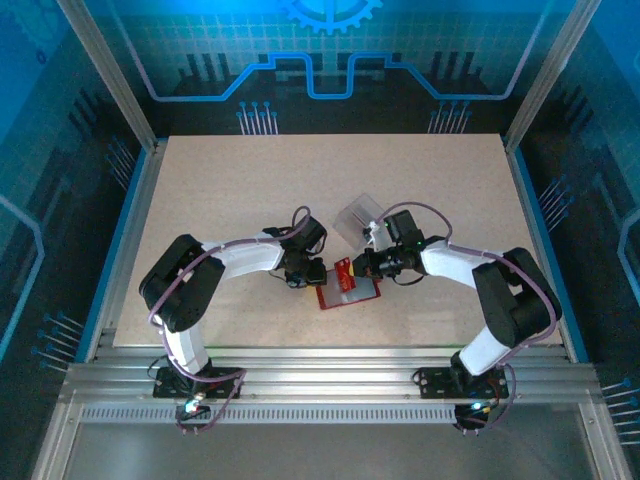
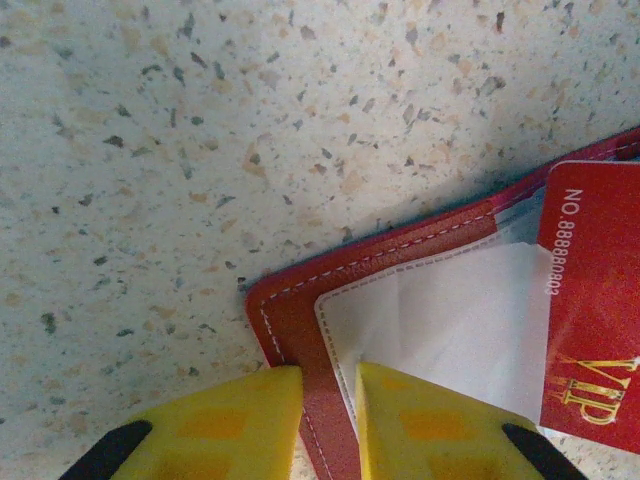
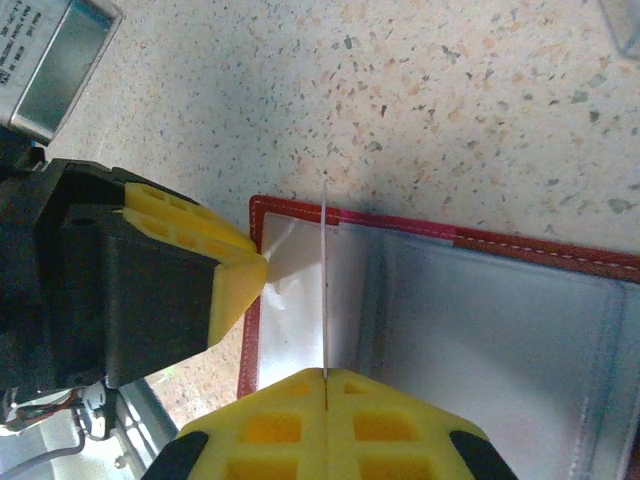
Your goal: Put the credit cards into the card holder
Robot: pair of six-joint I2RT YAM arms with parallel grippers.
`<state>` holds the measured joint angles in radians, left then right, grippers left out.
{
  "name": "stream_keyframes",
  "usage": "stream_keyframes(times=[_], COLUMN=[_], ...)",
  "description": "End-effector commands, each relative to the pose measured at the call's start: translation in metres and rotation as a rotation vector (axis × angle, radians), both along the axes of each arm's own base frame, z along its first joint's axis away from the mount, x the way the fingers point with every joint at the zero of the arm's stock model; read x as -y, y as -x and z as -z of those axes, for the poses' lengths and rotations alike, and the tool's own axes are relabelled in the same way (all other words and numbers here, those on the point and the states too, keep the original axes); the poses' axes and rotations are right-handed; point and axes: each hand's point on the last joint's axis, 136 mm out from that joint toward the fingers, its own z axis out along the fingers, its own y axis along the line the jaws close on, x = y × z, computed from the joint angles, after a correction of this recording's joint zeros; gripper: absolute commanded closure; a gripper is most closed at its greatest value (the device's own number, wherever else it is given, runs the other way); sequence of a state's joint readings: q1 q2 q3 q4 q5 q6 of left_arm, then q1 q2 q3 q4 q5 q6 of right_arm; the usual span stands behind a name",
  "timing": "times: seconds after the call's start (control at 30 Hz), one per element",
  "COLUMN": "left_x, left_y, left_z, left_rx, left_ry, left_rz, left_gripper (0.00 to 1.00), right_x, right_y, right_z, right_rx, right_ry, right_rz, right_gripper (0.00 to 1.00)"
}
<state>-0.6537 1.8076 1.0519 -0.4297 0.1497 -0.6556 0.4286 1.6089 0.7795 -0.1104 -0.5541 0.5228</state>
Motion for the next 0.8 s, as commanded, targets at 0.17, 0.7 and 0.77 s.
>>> stream_keyframes(times=[0.17, 0.7, 0.77], left_x=[-0.005, -0.005, -0.005], left_y=[0.013, 0.014, 0.014], left_z=[0.026, 0.029, 0.029], left_rx=[-0.07, -0.075, -0.074], left_ry=[-0.037, -0.041, -0.038], left_rz=[-0.012, -0.011, -0.011], left_gripper=[0.75, 0.75, 0.75], right_x=[0.005, 0.012, 0.011], right_y=[0.006, 0.025, 0.027], right_z=[0.011, 0.024, 0.027], right_rx=[-0.108, -0.174, -0.182], right_ry=[-0.042, -0.014, -0.009], right_rz=[0.019, -0.008, -0.012], right_gripper=[1.0, 1.0, 1.0])
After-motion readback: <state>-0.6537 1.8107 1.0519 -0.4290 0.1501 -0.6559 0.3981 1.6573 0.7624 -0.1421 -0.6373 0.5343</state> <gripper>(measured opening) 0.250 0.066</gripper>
